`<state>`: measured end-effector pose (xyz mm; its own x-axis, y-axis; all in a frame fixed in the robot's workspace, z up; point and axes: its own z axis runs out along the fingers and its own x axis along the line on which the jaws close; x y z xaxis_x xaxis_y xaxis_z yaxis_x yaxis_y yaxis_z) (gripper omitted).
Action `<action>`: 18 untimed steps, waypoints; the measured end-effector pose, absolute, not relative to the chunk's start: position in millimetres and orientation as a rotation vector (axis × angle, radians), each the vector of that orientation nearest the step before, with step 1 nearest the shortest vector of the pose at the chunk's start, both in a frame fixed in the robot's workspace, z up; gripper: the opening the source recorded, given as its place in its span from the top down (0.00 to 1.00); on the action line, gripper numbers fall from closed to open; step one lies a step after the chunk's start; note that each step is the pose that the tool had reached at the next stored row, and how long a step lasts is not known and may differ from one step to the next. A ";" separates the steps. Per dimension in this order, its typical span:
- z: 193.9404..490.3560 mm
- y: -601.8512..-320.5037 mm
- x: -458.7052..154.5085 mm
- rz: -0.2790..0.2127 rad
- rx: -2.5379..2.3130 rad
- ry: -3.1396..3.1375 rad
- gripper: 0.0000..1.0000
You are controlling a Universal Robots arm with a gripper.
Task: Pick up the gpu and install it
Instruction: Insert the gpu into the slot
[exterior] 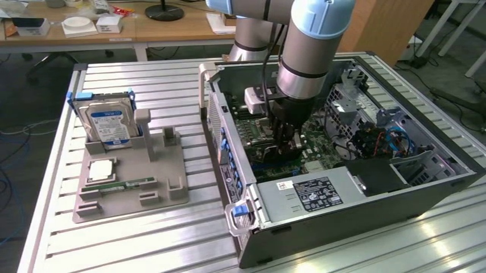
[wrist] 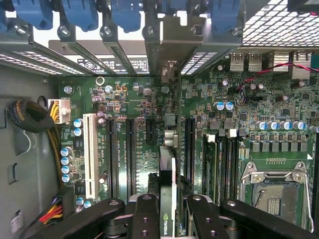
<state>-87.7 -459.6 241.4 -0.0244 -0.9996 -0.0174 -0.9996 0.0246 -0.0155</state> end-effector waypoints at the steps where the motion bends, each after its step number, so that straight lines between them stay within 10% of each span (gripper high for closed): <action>1: 241.4 -459.6 -87.7 0.002 -2.178 2.232 0.74; 18: 241.4 -459.6 -85.3 0.005 -2.183 2.230 0.74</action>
<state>-85.3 -459.6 241.4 -0.0213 -0.9996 -0.0174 -0.9997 0.0216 -0.0125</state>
